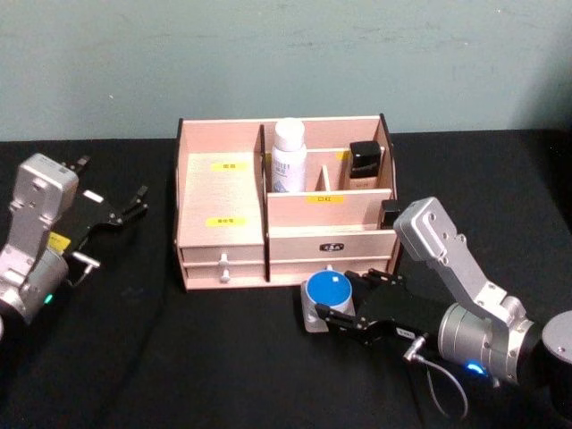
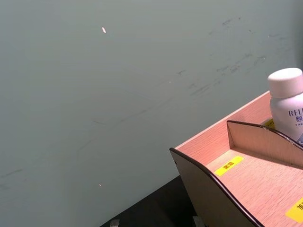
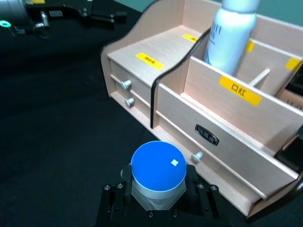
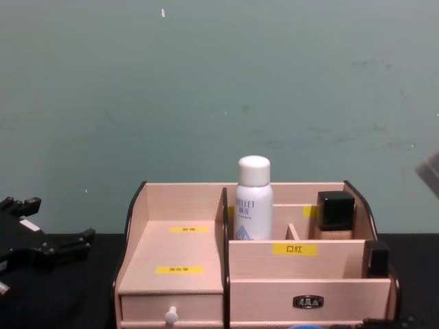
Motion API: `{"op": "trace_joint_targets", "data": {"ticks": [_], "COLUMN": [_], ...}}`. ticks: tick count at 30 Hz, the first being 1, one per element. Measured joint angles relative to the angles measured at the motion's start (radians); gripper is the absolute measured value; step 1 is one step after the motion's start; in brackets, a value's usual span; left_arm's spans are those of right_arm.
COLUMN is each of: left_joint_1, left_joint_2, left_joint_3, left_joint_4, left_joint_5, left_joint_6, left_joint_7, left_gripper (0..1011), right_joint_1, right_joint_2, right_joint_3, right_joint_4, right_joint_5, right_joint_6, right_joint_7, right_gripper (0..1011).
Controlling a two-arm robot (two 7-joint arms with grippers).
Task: Pick up the facial cleanser and watermelon frost from the table and place them into the tiered storage box.
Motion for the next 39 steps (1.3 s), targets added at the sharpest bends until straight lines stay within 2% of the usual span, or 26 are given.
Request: {"op": "trace_joint_targets", "data": {"ticks": [13,20,26,30,36,37,39], "left_joint_1": [0.0,0.0,0.0,0.0,0.0,0.0,0.0], "left_joint_2": [0.0,0.0,0.0,0.0,0.0,0.0,0.0], "left_joint_3": [0.0,0.0,0.0,0.0,0.0,0.0,0.0], "left_joint_4": [0.0,0.0,0.0,0.0,0.0,0.0,0.0], "left_joint_5": [0.0,0.0,0.0,0.0,0.0,0.0,0.0], "left_joint_6": [0.0,0.0,0.0,0.0,0.0,0.0,0.0], "left_joint_7": [0.0,0.0,0.0,0.0,0.0,0.0,0.0], "left_gripper": [1001,1001,1001,1001,1001,1001,1001], "right_joint_1": [0.025,0.07,0.119,0.158,0.224,0.224,0.253], "right_joint_2": [0.02,0.005,-0.024,-0.053,-0.111,-0.111,-0.139], "right_joint_3": [-0.009,-0.031,-0.072,-0.1,-0.137,-0.137,-0.147], "right_joint_4": [-0.069,-0.105,-0.111,-0.09,-0.022,-0.022,0.017], "right_joint_5": [0.008,0.015,0.02,0.017,0.002,0.002,-0.006], "right_joint_6": [0.002,0.015,0.029,0.04,0.049,0.049,0.054], "right_joint_7": [0.014,0.023,0.031,0.028,0.011,0.011,0.0], "right_gripper": [689,687,687,687,687,687,687]}}
